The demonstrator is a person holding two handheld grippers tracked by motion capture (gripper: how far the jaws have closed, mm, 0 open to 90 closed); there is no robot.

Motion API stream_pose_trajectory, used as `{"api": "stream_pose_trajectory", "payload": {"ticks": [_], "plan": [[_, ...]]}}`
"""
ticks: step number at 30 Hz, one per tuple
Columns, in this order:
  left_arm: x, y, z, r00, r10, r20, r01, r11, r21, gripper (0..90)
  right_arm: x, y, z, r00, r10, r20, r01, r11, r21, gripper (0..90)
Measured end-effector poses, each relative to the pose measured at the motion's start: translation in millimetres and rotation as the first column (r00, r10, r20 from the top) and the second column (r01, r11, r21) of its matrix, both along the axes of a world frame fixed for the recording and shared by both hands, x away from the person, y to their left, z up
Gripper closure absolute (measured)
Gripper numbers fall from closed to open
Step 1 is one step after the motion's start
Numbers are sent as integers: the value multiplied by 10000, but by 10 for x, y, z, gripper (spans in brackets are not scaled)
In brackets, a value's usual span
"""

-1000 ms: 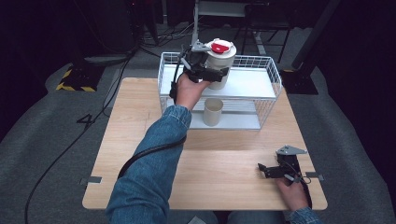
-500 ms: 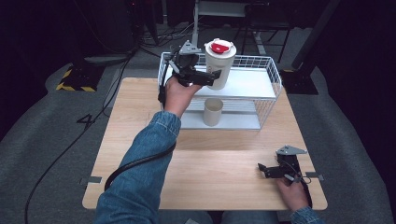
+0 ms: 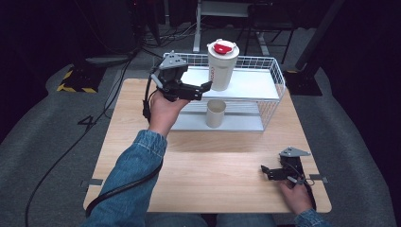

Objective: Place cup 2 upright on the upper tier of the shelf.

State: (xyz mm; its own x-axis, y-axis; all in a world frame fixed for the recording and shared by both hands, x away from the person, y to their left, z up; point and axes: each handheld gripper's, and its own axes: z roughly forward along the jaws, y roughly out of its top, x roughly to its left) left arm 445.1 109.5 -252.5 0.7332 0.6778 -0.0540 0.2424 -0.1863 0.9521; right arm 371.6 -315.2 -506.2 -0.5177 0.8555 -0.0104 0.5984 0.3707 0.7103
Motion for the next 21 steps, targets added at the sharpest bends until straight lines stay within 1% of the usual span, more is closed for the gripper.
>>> {"api": "stream_pose_trajectory", "payload": {"ticks": [8, 10, 12, 16, 21], "plan": [[-279, 203, -27, 9996, 201, 215, -207, 9994, 292, 0, 4, 9, 0, 10000, -13, 2, 13, 10000, 1, 3], [-360, 254, -45, 9993, 248, 269, -260, 9987, 436, 0, 4, 9, 0, 10000, -14, 2, 14, 10000, 0, 3], [-430, 298, -69, 9993, 228, 292, -241, 9987, 458, 0, 4, 9, 0, 10000, -15, 1, 15, 10000, 0, 3], [-555, 374, -125, 9995, 195, 261, -207, 9988, 443, 0, 5, 9, 0, 10000, -13, 2, 13, 10000, -1, 3], [-681, 457, -197, 9998, 122, 154, -130, 9983, 568, 0, 4, 9, 0, 10000, -14, 2, 14, 10000, -1, 3]]}}
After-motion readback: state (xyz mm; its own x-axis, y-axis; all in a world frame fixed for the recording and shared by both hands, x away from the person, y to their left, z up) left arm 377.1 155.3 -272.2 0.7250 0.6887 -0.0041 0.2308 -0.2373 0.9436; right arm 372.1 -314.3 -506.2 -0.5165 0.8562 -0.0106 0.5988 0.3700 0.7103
